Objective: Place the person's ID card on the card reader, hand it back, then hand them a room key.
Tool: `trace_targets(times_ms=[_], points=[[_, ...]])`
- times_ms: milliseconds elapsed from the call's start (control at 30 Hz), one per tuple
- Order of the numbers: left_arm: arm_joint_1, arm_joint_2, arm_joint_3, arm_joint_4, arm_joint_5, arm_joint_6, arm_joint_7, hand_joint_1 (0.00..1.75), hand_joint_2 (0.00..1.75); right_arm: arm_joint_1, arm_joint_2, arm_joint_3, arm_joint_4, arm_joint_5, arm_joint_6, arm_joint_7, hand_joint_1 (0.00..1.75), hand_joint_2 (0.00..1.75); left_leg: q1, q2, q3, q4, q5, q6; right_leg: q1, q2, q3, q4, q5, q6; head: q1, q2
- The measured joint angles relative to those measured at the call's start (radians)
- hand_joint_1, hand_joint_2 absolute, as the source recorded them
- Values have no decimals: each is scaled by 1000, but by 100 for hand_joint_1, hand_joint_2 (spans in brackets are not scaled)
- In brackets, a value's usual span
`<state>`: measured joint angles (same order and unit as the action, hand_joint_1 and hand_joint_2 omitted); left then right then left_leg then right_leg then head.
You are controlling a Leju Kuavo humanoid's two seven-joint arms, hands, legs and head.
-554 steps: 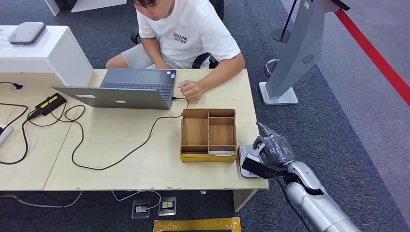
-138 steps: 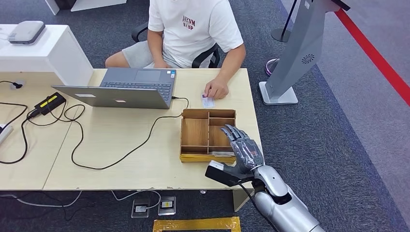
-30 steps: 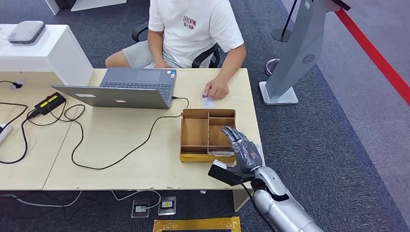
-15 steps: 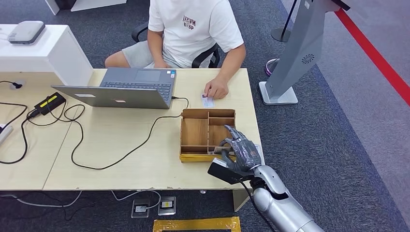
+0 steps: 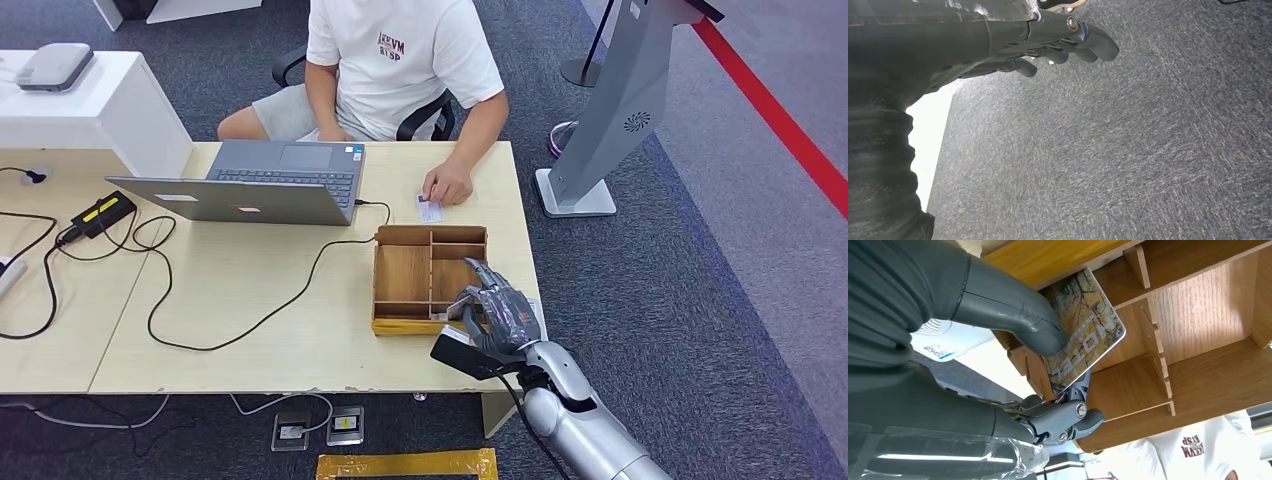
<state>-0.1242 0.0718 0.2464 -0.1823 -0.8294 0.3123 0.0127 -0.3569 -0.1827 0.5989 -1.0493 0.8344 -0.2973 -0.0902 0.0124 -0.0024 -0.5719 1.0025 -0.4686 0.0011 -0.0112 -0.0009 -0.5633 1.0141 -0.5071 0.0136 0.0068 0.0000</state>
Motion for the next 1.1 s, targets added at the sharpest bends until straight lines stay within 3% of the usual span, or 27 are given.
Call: trace_targets(times_ms=[467, 833, 1100], points=[[0, 0, 0, 0, -3, 1, -1, 0, 175, -9, 0, -2, -20, -29, -16, -21, 175, 175, 0, 0, 0, 0, 0, 0, 0, 0, 0, 0, 0, 0, 0, 0], [2, 0, 0, 0, -22, 1, -22, 0, 175, -147, -14, -115, -212, -8, 31, -16, 175, 175, 0, 0, 0, 1, 0, 0, 0, 0, 0, 0, 1, 0, 0, 0], [2, 0, 0, 0, -37, -1, -32, 0, 175, -222, -21, -182, -271, 16, 47, -26, 175, 175, 0, 0, 0, 0, 0, 0, 0, 0, 0, 0, 0, 0, 0, 0]])
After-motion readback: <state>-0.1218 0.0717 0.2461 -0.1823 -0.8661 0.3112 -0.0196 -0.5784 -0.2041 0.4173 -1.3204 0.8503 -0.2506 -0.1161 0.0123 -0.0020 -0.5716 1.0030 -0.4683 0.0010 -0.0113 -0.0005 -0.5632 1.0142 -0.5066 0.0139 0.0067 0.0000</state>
